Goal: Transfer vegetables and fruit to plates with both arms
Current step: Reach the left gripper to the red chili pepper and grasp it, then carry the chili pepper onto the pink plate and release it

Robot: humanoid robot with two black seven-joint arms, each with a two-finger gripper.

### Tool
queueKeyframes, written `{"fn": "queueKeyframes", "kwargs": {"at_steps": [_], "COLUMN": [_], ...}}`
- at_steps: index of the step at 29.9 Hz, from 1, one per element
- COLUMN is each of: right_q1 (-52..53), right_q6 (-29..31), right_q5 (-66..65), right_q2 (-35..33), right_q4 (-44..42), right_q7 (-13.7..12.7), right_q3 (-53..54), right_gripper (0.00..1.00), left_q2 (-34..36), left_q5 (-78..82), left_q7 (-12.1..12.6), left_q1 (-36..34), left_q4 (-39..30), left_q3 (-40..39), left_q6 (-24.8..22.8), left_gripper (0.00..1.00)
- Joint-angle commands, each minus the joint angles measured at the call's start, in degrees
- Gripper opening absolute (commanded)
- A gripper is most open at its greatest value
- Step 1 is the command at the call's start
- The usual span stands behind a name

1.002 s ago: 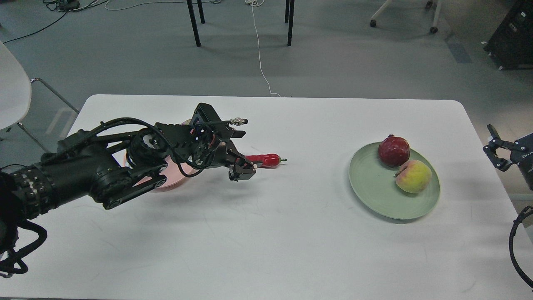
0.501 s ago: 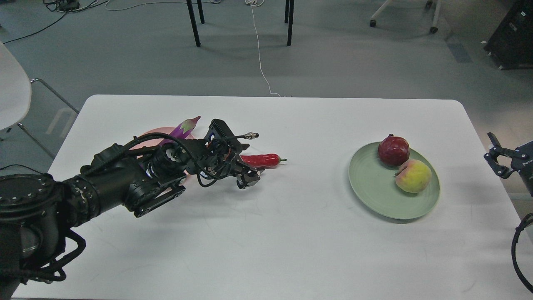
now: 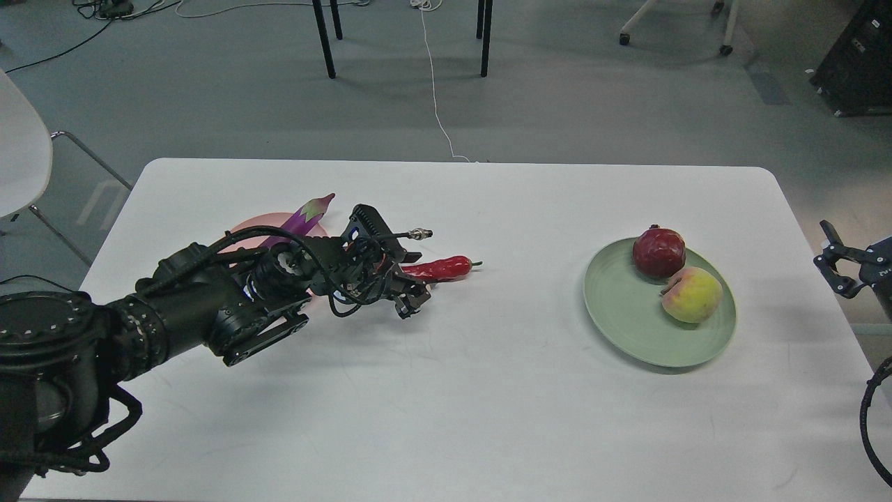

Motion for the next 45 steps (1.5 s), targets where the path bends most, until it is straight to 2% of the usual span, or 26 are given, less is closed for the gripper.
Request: {"fn": "queueKeyframes", "kwargs": {"at_steps": [1,4,9,16,19,24,29,32,35,38,42,45], "right_q1": [0.0,0.0,0.0,0.0,0.0,0.0,0.1,0.4,0.7,0.9,1.0,1.0], "right_q6": [0.0,0.0,0.0,0.0,0.0,0.0,0.0,0.0,0.0,0.0,0.0,0.0], "right_q5": [0.0,0.0,0.0,0.0,0.0,0.0,0.0,0.0,0.0,-0.1,-0.1,-0.1], "right_q2": [-0.1,-0.1,-0.1,-0.8,-0.9,-1.1,-1.1,-0.8,-0.6,-0.6,-1.0,-1.3], "right_q4": [-0.1,-0.1,-0.1,-0.3,-0.4,-0.4,-0.3,0.0,0.1,0.1,0.1,0.0], "right_q7": [0.0,0.0,0.0,0.0,0.0,0.0,0.0,0.0,0.0,0.0,0.0,0.0], "right_q3": [0.0,0.0,0.1,0.1,0.1,0.1,0.2,0.1,0.1,0.1,0.1,0.1], "right_gripper": [0.99,0.99,0.99,0.99,0.99,0.99,0.99,0.99,0.99,0.99,0.99,0.99], "left_q2": [0.2,1.2,2.0,2.1,3.2,13.1,25.6,31.1,33.6,33.7,33.0,31.5], "left_q5": [-0.1,-0.1,-0.1,-0.1,-0.2,-5.7,-9.0,-8.6,-8.3,-8.3,-8.3,-8.3], "left_q7": [-1.9,-2.4,-2.8,-2.7,-2.7,-2.0,-1.9,-2.0,-1.9,-1.8,-1.7,-1.9], "left_q1": [-0.3,-0.9,-1.6,-1.6,-1.8,-5.3,-7.4,-6.7,-5.7,-3.6,-1.6,-0.6], "left_q4": [-1.9,-5.0,-6.1,-6.3,-8.9,-22.6,-30.3,-30.3,-29.8,-28.7,-24.2,-20.7], "left_q3": [0.0,0.0,-0.2,-0.2,-1.0,-1.2,-2.3,-1.4,-0.1,0.7,0.7,0.7], "left_q6": [-0.2,-0.9,-4.8,-4.8,-4.8,-5.1,-5.3,-5.3,-5.2,-5.0,-4.8,-4.7], "left_gripper": [0.41,0.33,0.21,0.14,0.11,0.1,0.1,0.11,0.11,0.12,0.19,0.2]}}
